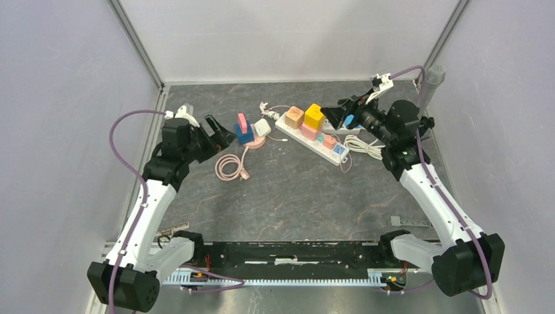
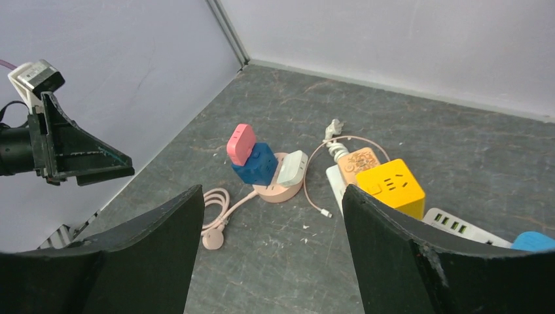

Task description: Pull the plug off the socket

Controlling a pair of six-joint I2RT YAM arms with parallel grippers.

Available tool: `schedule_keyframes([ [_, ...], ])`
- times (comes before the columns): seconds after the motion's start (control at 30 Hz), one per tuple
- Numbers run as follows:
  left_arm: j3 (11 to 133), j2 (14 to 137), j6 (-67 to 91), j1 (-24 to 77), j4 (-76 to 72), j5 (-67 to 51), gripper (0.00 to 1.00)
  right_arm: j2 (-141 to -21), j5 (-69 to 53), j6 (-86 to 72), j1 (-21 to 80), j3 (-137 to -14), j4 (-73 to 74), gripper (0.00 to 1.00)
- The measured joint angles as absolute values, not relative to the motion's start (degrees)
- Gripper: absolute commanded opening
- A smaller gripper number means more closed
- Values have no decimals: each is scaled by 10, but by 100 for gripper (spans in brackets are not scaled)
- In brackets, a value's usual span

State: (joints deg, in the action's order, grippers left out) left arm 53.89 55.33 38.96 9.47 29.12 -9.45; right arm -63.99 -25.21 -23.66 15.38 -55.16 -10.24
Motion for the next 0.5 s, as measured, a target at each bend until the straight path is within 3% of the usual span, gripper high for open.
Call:
schedule_keyframes([
  [0.23,583,529,376,93,372,14,100,-658,-226,-248,194,-545,-91,77],
  [0.5,496,571,411,93,290,-65,100,-674,-190,-257,234,-545,-74,74],
])
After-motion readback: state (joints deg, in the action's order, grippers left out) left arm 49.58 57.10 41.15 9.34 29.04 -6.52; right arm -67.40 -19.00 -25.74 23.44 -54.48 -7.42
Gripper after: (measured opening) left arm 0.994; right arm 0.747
